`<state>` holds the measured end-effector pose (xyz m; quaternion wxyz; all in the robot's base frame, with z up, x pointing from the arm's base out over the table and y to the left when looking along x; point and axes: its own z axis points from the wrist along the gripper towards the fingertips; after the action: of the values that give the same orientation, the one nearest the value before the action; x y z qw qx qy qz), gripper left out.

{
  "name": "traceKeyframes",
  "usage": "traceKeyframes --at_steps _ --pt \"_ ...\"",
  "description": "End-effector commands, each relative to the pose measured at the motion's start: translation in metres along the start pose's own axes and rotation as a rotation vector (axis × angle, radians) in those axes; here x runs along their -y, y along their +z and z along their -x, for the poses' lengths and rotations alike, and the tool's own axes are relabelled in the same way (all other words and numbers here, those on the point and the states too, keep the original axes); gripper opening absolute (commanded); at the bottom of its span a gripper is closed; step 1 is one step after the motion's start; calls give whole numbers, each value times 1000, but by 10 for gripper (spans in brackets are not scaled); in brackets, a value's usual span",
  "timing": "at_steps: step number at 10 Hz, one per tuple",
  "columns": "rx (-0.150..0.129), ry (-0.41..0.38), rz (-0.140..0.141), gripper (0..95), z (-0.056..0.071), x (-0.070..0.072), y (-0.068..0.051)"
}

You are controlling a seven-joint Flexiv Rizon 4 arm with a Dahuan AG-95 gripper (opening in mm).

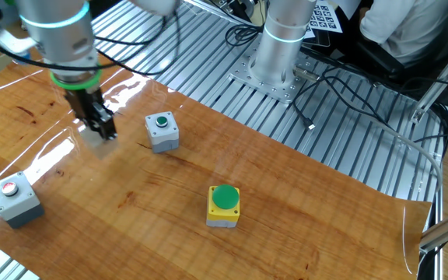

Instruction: Pick up the small block on the left and move it to the right

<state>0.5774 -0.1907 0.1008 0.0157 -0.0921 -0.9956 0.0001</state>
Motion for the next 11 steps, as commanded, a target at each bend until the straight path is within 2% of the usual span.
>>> traceKeyframes --at_steps 1,3,4,5,6,8,11 --pt "-7 5 12 0 2 -9 2" --pt "-2 -9 1 0 4 -9 2" --pt "2 -28 -34 0 4 -9 2" --pt "6 -48 -47 0 4 -9 2" --pt "7 -77 -46 0 4 -9 2" --pt "17 -187 -40 0 4 -9 2" --pt "37 -286 -43 0 4 -9 2"
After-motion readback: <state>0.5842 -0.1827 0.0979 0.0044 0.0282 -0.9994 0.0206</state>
